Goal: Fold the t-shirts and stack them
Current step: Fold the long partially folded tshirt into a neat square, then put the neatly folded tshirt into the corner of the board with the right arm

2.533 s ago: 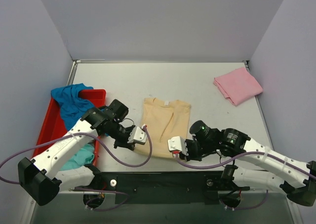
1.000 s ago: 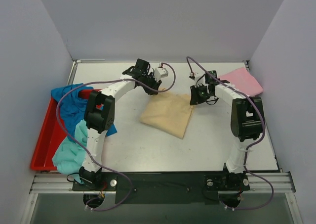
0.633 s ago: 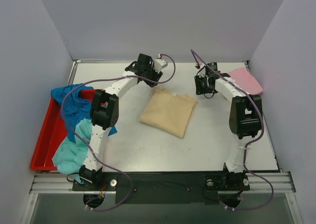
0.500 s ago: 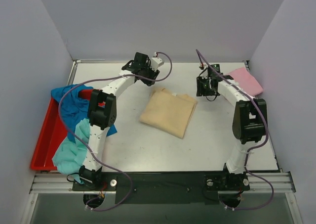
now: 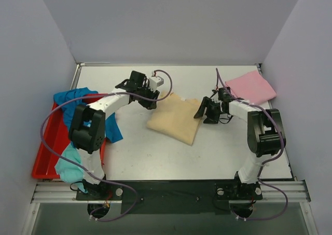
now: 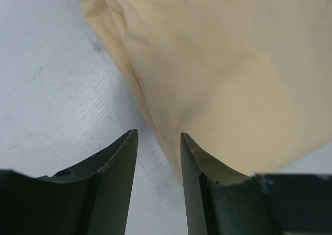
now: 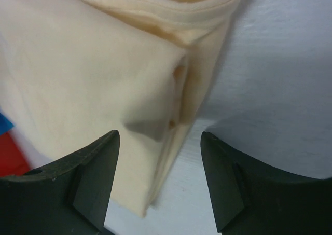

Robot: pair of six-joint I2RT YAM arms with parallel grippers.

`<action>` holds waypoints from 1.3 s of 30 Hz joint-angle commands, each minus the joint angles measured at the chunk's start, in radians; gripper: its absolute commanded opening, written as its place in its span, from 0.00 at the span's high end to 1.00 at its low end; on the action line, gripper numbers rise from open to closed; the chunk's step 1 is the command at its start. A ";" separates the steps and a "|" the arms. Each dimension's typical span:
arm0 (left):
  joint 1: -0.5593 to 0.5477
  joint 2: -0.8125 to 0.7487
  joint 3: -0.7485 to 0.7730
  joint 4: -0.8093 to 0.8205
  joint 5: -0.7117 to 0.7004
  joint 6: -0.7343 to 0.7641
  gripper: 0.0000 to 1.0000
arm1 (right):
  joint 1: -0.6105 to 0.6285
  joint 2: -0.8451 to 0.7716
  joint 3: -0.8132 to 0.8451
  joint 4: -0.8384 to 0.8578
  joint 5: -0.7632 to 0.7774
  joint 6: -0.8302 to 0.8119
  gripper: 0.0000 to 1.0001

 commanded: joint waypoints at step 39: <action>0.106 -0.132 -0.145 0.030 -0.005 0.064 0.51 | -0.043 0.134 0.599 -0.679 0.475 -0.871 1.00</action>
